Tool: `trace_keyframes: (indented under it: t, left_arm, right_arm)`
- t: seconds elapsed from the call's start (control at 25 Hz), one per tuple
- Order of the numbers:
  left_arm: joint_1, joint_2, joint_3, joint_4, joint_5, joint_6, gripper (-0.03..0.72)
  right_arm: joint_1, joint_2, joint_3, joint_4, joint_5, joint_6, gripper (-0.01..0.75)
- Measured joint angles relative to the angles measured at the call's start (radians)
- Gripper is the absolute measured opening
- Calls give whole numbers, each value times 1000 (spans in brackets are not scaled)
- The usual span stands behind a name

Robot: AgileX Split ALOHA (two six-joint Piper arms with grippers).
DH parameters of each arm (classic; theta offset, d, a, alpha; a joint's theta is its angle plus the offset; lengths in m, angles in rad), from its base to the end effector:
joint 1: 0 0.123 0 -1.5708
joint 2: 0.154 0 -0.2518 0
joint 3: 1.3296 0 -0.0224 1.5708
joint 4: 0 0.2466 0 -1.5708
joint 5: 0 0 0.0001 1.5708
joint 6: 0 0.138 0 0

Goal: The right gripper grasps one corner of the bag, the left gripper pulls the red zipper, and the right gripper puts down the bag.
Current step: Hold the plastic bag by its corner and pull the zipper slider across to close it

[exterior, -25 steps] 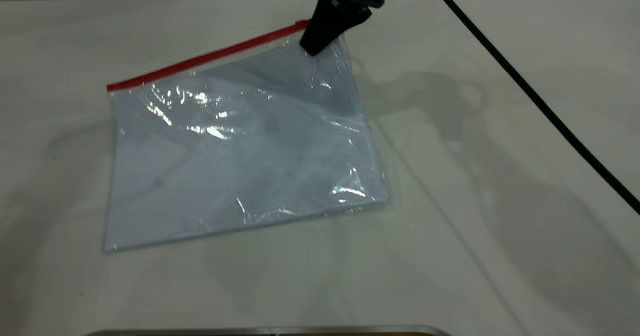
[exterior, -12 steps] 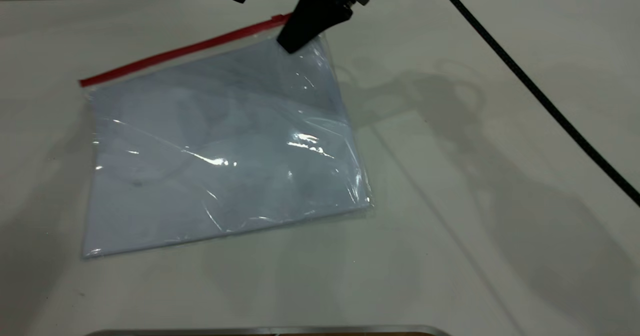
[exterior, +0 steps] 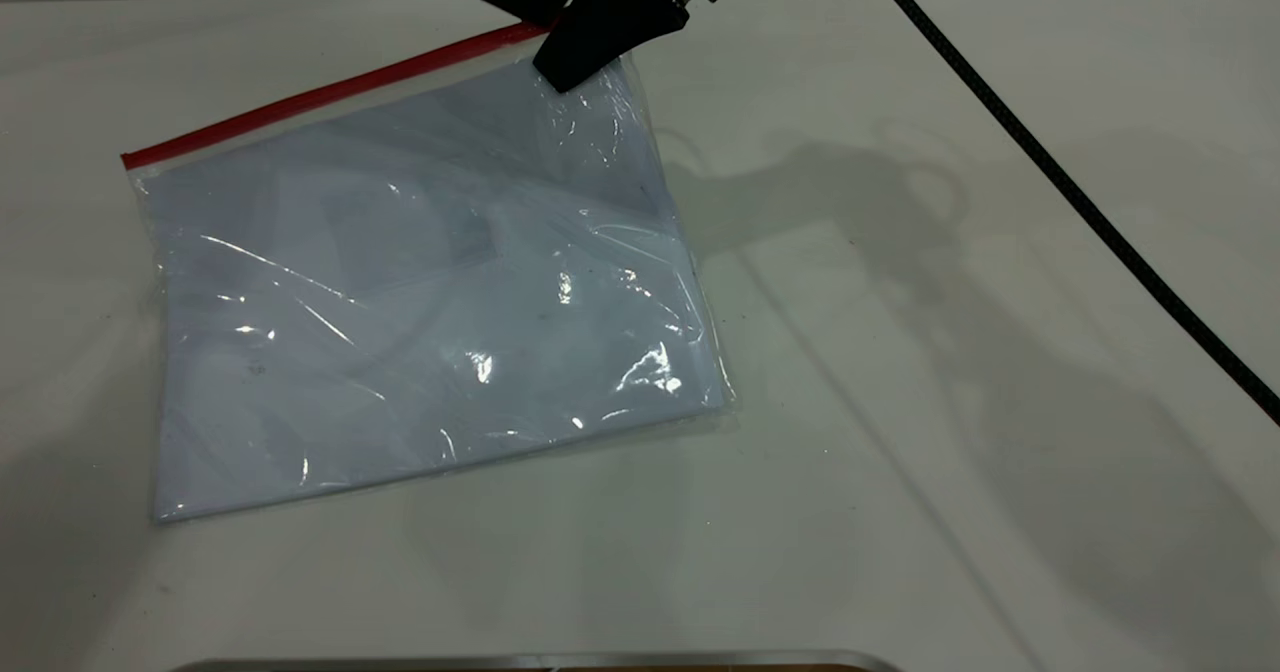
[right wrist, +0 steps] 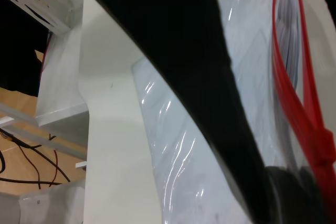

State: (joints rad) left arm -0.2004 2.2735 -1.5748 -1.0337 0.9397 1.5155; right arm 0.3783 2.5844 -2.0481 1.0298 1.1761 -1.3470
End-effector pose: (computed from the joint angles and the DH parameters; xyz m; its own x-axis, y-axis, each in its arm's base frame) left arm 0.4111 -0.1812 0.0713 -0.4317 0.5804 -0.6905 0.8961 0.3633 -0.2549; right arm 0.4082 0.2798 0.0528 -0.3680 -0.6079 -0.7036 -0.9156 0.1050 0.3882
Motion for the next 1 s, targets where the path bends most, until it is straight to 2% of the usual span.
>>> trace_keyframes:
  t: [0.24, 0.56, 1.0]
  left_arm:
    - [-4, 27, -1, 0, -3, 0, 512]
    - [-9, 27, -49, 20, 19, 1, 416]
    - [-11, 27, -79, 22, 23, -18, 403]
  right_arm:
    - [0, -24, 0, 0, 3, -18, 33]
    - [0, -27, -1, -21, -8, -21, 33]
    - [-17, -29, -3, -37, -7, -21, 33]
